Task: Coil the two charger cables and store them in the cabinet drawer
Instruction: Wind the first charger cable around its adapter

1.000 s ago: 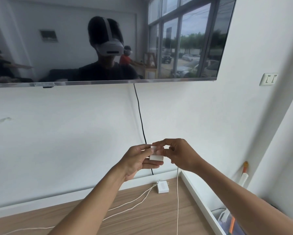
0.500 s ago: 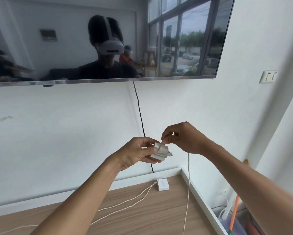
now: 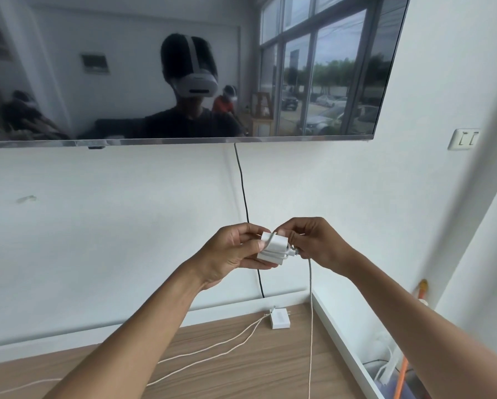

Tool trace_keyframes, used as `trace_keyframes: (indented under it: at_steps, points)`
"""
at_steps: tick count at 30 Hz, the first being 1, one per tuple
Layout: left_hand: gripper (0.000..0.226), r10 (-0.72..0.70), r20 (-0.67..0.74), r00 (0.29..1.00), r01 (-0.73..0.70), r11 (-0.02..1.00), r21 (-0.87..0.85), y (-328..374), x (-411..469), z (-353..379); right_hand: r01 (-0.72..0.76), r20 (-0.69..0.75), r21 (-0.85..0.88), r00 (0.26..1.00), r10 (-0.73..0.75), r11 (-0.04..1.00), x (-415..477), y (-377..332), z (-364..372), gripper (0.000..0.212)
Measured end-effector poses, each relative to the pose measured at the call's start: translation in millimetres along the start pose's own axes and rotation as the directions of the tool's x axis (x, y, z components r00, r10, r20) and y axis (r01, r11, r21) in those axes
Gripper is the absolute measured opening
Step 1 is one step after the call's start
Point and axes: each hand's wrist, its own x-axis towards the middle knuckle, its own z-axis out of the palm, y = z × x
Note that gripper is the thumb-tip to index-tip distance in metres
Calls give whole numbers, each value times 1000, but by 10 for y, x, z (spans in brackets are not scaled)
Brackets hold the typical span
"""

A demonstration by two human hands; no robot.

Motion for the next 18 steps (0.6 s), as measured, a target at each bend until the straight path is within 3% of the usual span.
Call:
trace_keyframes:
  at_steps: [6,9,13,18]
  points:
    - [40,-35,104,994,55,980,-192,-51,-41,44,-87,8,89,996,87,992,-79,93,71,33]
    - [35,-29,99,995,48,978,-201,-56,-35,96,-74,-22,133,997,77,988,-94,113,84,24]
    - [31,-40,70,997,51,985,-162,-70,5,146,-81,-110,236,988,109,968,-143,240,137,27]
    - [32,-95,59,994,101,989,-111,-230,0,206,-181,-203,334,945,257,925,-291,503,272,51]
